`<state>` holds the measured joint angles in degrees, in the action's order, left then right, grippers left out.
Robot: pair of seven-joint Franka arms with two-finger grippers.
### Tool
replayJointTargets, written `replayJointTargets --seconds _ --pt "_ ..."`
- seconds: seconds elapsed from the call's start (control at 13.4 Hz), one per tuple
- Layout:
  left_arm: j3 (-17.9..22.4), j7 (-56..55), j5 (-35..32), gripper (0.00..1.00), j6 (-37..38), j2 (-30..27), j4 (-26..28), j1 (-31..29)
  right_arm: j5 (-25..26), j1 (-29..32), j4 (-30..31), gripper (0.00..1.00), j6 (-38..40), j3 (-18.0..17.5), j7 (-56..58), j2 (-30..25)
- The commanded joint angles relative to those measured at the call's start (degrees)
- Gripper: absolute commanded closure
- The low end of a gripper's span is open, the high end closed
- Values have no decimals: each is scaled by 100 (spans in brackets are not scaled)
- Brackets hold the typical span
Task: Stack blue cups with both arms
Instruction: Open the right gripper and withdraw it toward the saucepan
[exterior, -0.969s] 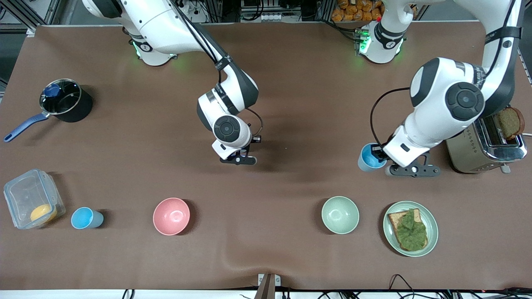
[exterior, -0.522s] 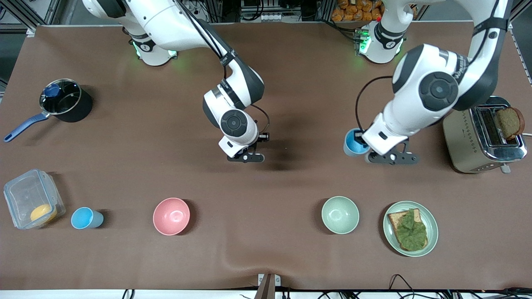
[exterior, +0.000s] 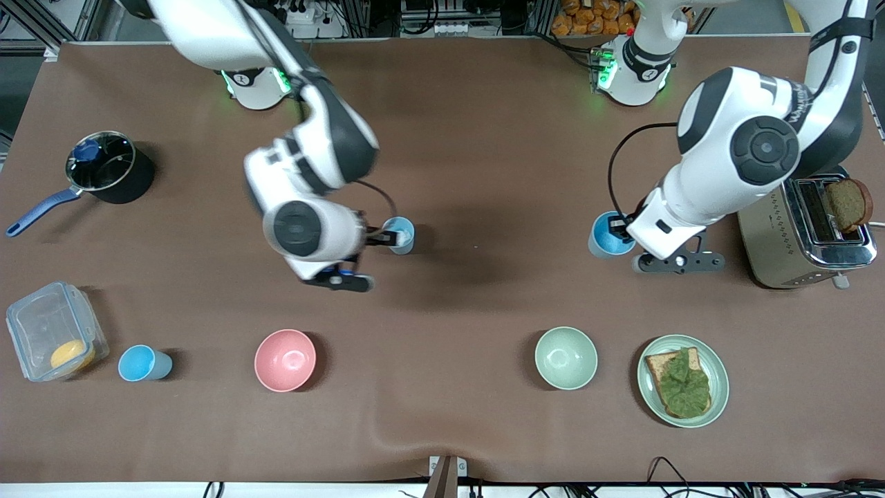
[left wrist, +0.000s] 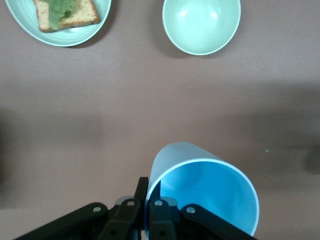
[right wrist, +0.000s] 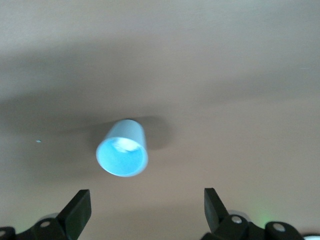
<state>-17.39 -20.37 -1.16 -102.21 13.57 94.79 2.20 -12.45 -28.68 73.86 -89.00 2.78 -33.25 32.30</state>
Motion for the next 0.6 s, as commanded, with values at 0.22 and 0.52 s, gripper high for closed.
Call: replayJointTargets --seconds 0.22,0.52 --pt "-27 24 -16 100 428 -477 -66 -175 436 643 234 0 681 -85 634 -715" --pt "-89 113 292 100 456 -488 -66 -229 507 1362 919 0 664 -146 1084 -1655"
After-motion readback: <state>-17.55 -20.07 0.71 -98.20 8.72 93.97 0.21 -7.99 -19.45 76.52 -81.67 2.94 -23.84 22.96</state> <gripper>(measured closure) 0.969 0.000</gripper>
